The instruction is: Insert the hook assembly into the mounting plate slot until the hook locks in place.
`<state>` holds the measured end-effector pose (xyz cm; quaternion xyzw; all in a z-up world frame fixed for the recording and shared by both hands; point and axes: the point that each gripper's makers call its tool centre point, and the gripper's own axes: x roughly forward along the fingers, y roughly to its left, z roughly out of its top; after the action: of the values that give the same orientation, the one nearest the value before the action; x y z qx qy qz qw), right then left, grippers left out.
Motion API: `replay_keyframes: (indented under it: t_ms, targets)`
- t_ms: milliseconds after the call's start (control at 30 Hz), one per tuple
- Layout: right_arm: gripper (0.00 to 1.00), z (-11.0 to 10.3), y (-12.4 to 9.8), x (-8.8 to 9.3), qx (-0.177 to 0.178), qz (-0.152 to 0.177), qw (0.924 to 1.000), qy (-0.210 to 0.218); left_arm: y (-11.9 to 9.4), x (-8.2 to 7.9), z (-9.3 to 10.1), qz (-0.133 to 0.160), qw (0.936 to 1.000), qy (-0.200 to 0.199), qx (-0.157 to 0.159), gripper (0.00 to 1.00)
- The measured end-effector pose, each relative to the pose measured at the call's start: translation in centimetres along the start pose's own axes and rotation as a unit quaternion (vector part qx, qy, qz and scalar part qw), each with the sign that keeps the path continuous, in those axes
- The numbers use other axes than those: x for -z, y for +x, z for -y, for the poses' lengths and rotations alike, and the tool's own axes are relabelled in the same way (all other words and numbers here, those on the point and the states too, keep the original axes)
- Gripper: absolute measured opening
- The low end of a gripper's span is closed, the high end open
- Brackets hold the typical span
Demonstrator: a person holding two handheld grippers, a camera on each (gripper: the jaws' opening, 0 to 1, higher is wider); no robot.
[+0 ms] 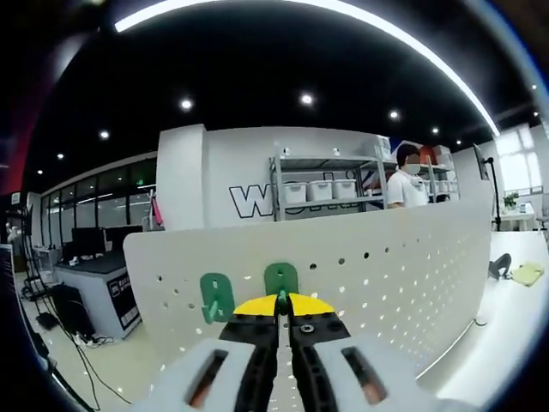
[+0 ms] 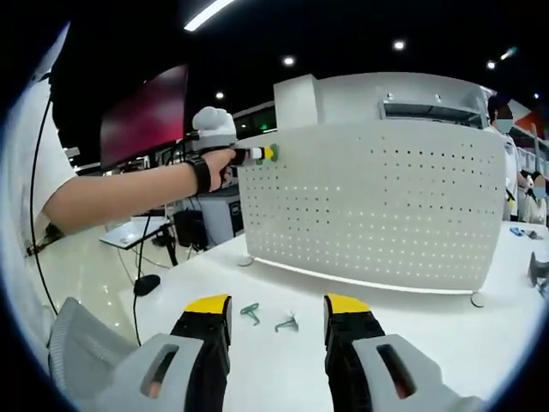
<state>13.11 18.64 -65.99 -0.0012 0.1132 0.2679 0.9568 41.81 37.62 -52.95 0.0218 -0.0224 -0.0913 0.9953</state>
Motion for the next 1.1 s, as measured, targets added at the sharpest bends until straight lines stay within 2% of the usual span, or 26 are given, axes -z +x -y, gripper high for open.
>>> replay_keyframes:
  t_ms: [100,200,333,733,967,1100]
  targets:
    - [0.43,0.1,0.1,0.2,0.0,-0.004,1.0,0.002,0.0,0.0,0.0,-0.004,1.0,-0.005,-0.001,0.03]
    - [0.43,-0.1,0.2,0.1,-0.004,-0.002,1.0,-0.002,0.1,-0.1,0.1,-0.011,0.9997,0.022,0.002,0.03]
    - [0.43,0.0,0.2,0.1,-0.005,-0.004,1.0,-0.001,0.2,-0.1,0.0,-0.012,0.9999,0.003,0.007,0.04]
    - [0.42,0.4,0.2,0.0,0.002,-0.001,1.0,0.002,1.2,-1.2,0.7,-0.006,0.9997,0.013,0.02,0.08]
    - [0.42,0.6,0.2,0.1,0.002,-0.001,1.0,0.005,0.7,-0.6,1.0,-0.009,0.9993,0.022,0.029,0.12]
    - [0.42,0.4,0.3,0.0,-0.004,0.002,1.0,0.001,0.2,-0.9,1.1,-0.007,0.9992,0.017,0.035,0.15]
